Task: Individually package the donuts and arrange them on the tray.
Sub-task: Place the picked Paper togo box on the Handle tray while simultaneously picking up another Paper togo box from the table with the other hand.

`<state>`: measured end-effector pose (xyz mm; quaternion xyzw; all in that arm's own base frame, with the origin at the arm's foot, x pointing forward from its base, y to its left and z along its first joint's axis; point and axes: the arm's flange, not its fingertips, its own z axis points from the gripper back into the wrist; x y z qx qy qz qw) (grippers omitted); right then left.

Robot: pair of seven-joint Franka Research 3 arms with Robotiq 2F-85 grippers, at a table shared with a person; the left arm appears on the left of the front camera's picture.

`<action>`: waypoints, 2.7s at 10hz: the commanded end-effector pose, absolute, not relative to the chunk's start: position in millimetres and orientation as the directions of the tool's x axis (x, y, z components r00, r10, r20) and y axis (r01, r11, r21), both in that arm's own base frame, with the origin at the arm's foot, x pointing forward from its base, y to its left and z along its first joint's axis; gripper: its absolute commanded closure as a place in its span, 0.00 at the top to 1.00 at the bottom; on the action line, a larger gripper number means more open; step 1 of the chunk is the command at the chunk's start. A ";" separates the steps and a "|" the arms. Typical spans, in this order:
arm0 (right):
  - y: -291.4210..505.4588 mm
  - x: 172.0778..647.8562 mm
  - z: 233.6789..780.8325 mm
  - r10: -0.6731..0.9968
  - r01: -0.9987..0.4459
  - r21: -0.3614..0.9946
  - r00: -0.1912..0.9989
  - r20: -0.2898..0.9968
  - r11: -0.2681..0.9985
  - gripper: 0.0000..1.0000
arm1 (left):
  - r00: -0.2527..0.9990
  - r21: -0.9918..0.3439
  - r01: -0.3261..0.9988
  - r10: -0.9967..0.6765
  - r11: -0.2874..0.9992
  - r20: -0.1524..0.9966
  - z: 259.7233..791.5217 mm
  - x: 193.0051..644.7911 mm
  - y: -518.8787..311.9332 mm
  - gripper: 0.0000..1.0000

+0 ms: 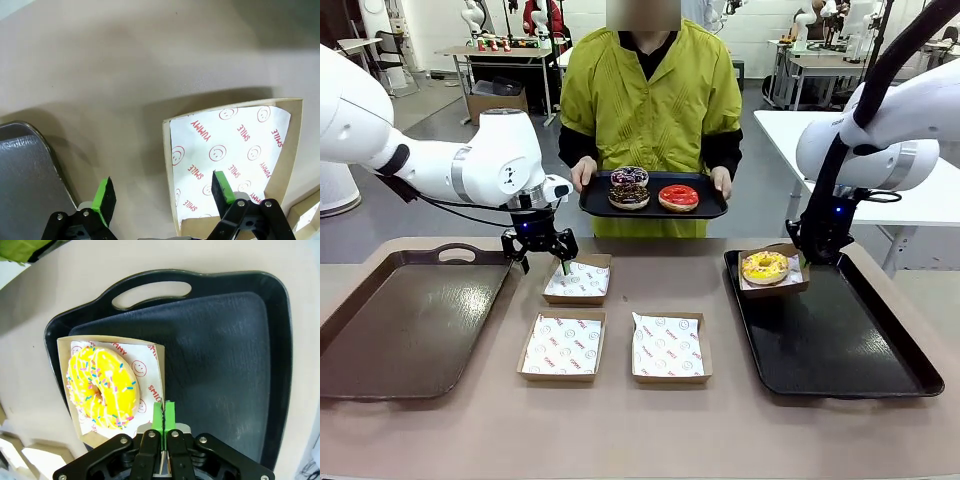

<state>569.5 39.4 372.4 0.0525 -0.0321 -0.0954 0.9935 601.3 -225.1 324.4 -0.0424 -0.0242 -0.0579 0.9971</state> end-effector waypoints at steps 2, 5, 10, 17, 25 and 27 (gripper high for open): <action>41.8 578.6 369.1 -0.204 0.198 0.090 0.977 0.069 0.976 0.01 | 0.994 -0.073 0.080 -0.073 0.994 0.083 325.2 600.4 -223.7 1.00; 38.8 580.1 368.7 -0.201 0.196 0.092 0.978 0.056 0.976 1.00 | 0.996 -0.078 0.076 -0.071 0.994 0.061 324.4 603.0 -223.3 0.00; 35.5 582.0 369.4 -0.205 0.199 0.105 0.978 0.049 0.974 1.00 | 0.997 -0.069 0.075 -0.073 0.995 0.033 323.2 604.0 -222.1 0.00; 19.8 552.1 394.4 -0.168 0.170 0.186 0.985 -0.027 0.968 1.00 | 1.000 -0.083 0.030 -0.030 0.996 0.005 342.8 598.9 -221.8 0.00; -195.7 449.1 526.4 -0.073 0.140 0.904 0.990 -0.120 0.404 1.00 | 0.992 -0.074 0.009 0.000 0.997 0.122 510.0 583.1 -246.9 0.00; -225.9 447.0 502.2 -0.089 0.098 0.948 0.993 -0.074 0.304 1.00 | 0.989 -0.070 -0.014 0.024 0.997 0.143 531.2 588.5 -261.5 0.00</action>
